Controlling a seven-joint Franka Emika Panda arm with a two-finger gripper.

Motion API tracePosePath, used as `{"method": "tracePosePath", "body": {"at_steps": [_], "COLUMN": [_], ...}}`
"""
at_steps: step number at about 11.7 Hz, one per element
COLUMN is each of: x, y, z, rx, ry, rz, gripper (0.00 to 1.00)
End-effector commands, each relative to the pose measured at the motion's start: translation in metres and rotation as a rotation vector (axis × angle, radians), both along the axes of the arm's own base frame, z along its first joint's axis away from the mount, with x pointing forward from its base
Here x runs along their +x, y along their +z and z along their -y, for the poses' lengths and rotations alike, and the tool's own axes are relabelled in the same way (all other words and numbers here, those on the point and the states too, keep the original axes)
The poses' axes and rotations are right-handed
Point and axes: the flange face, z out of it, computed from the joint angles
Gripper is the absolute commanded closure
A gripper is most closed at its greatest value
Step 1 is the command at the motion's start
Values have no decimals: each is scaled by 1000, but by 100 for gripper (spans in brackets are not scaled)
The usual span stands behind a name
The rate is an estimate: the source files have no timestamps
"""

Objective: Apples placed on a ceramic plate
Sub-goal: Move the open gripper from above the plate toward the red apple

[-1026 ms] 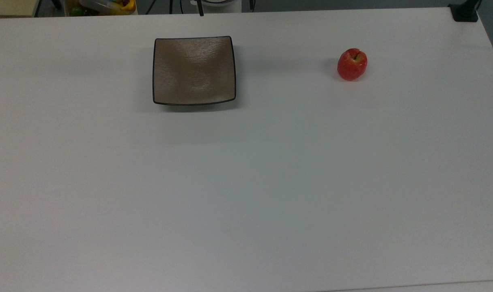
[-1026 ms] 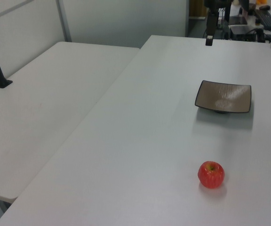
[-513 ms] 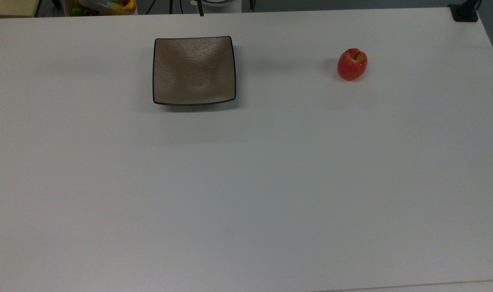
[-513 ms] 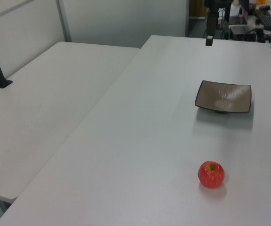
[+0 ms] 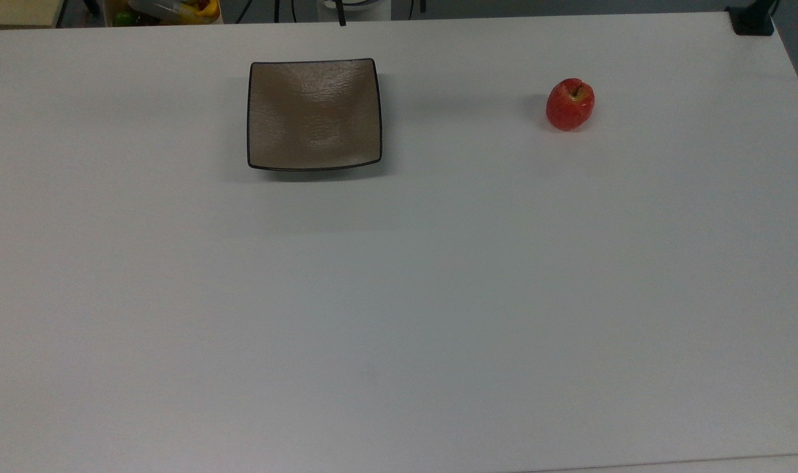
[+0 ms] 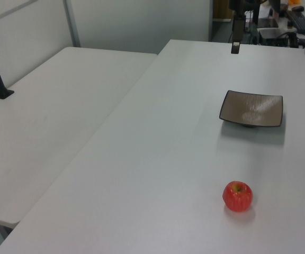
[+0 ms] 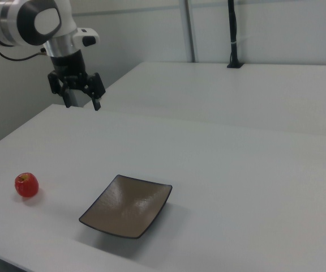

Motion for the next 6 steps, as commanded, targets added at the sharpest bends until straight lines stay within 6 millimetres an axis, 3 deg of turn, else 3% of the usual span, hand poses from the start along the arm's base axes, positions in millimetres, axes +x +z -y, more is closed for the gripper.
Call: {"method": "tracePosePath", "body": {"at_steps": [1,2,4,6], "x": [-12,-17,-34,-52], "y": [14,14,22,17], "z": [-46,-61,-110,-156], "rx": [29,33,41,42], "ry": [57,52,88,105], "rz": [29,26,36,22], "gripper": [0,0,0,0]}}
